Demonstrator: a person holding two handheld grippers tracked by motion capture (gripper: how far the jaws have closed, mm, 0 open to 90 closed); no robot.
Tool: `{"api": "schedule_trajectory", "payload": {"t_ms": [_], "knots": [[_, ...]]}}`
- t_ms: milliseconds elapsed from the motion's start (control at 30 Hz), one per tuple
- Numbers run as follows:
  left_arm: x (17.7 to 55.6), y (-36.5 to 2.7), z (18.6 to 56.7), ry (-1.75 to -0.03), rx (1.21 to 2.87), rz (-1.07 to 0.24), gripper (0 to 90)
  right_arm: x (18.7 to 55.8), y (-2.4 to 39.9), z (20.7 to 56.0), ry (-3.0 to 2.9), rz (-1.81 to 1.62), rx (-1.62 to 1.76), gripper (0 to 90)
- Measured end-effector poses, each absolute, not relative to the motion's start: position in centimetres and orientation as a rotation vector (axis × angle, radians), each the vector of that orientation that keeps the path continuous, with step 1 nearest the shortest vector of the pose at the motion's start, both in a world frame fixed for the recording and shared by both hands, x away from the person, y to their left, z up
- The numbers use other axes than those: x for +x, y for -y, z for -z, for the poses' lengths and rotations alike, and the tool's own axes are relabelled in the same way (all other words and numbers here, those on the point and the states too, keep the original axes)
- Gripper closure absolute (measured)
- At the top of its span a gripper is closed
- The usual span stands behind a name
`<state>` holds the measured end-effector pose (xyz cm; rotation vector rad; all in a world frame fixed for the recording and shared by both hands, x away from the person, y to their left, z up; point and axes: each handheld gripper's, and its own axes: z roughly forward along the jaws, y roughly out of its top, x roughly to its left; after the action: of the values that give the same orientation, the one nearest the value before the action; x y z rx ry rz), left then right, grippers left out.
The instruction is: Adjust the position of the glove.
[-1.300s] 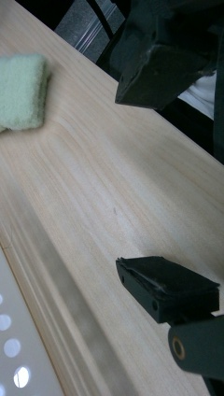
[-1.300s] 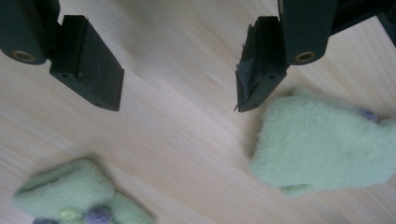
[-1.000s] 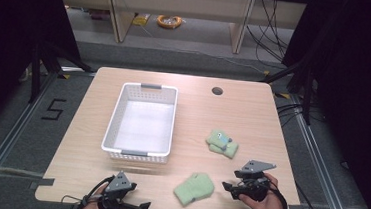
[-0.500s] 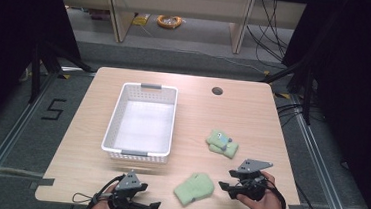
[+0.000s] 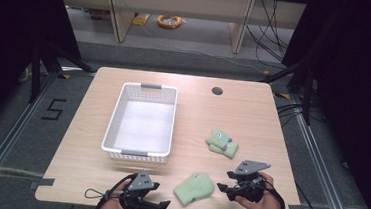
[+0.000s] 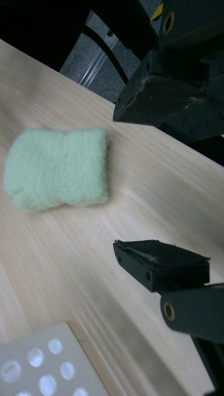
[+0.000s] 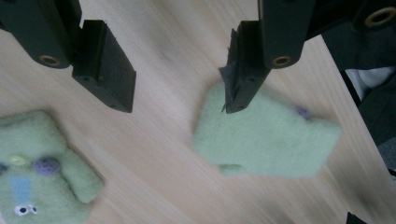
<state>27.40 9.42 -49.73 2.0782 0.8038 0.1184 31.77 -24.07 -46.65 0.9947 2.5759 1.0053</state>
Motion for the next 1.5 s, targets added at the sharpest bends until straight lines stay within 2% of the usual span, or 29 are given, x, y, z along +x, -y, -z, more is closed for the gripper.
{"api": "schedule_trajectory", "payload": {"t_ms": [200, 767, 1133, 1300, 1500], "knots": [[27.5, -7.9, 49.2, -0.731, 2.092, -0.131, 38.9, 31.5, 23.9, 46.6, -2.579, -1.015, 0.931, 47.8], [27.9, -3.9, 49.5, -0.564, 2.192, -0.157, 51.7, 31.3, 23.8, 46.7, -2.584, -1.02, 0.9, 49.6], [28.6, -1.5, 50.2, -0.49, 2.298, -0.256, 51.0, 31.3, 24.1, 46.6, -2.588, -1.04, 0.929, 49.4], [28.8, -0.7, 50.0, -0.448, 2.312, -0.304, 45.9, 31.4, 24.2, 46.8, -2.584, -1.05, 0.921, 49.1], [29.3, 0.4, 50.3, -0.385, 2.371, -0.366, 50.3, 31.4, 24.5, 46.5, -2.593, -1.044, 0.931, 48.4]]}}
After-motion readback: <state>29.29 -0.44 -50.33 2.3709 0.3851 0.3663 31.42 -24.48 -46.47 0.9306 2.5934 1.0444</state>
